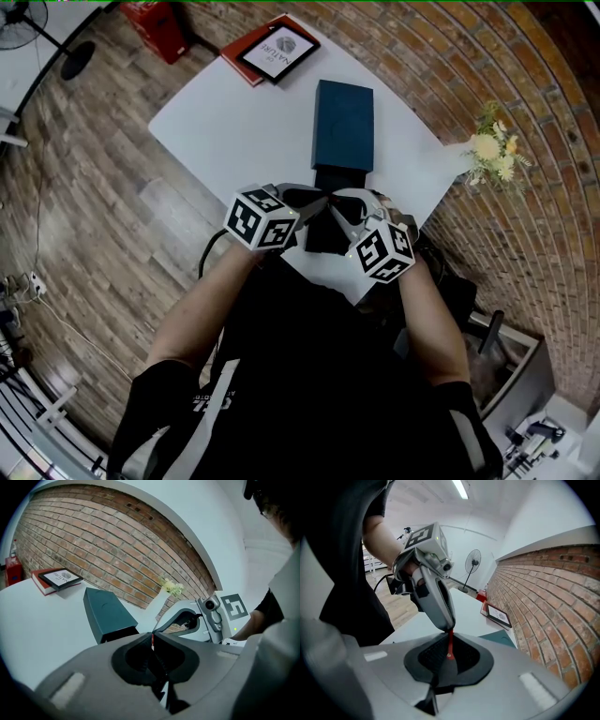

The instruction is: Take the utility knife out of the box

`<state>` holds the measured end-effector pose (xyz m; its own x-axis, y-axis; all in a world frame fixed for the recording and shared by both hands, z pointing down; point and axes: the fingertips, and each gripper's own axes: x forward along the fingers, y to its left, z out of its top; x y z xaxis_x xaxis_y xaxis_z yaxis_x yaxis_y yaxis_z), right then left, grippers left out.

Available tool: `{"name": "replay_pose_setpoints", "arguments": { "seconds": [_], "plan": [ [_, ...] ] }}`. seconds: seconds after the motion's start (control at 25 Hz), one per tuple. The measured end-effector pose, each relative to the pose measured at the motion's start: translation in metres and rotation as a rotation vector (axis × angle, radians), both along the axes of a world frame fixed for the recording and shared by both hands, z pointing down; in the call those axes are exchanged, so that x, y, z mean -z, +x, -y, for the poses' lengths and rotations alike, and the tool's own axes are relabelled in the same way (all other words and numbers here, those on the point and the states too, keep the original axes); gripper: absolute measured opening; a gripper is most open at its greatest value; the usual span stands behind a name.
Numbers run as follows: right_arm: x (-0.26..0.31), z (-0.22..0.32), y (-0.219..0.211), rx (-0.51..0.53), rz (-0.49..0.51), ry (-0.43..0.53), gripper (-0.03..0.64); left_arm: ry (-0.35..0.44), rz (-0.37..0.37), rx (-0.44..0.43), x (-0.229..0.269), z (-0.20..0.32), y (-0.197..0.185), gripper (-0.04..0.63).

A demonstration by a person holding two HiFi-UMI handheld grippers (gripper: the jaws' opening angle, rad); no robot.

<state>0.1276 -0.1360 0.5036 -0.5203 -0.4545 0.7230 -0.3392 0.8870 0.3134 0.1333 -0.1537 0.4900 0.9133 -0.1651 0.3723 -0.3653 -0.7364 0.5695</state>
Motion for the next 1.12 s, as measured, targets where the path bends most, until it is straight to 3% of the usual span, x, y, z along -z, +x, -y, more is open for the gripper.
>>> {"name": "replay_pose_setpoints", "arguments": {
  "seconds": [0.16, 0.48, 0.6, 0.68, 0.84, 1.12],
  "plan": [
    [0.008, 0.001, 0.004, -0.033, 0.026, 0.033, 0.012, 0.019, -0.006, 0.006, 0.007, 0.0, 0.001, 0.017],
    [-0.002, -0.011, 0.024, -0.081, 0.021, -0.051, 0.103, 0.082, -0.008, -0.045, 0.026, -0.014, 0.009, 0.017],
    [-0.004, -0.015, 0.03, -0.097, 0.011, -0.04, 0.1, 0.092, -0.019, -0.047, 0.035, -0.019, 0.013, 0.017],
    [0.0, -0.016, 0.033, -0.103, 0.013, -0.009, 0.064, 0.095, -0.023, -0.044, 0.04, -0.024, 0.016, 0.017],
    [0.007, -0.026, 0.035, -0.054, -0.008, 0.042, 0.059, 0.1, -0.032, -0.037, 0.046, -0.033, 0.017, 0.018],
    [0.017, -0.047, 0.04, 0.023, 0.0, 0.035, 0.054, 0.153, -0.003, -0.089, 0.054, -0.051, 0.022, 0.025]
  ]
}}
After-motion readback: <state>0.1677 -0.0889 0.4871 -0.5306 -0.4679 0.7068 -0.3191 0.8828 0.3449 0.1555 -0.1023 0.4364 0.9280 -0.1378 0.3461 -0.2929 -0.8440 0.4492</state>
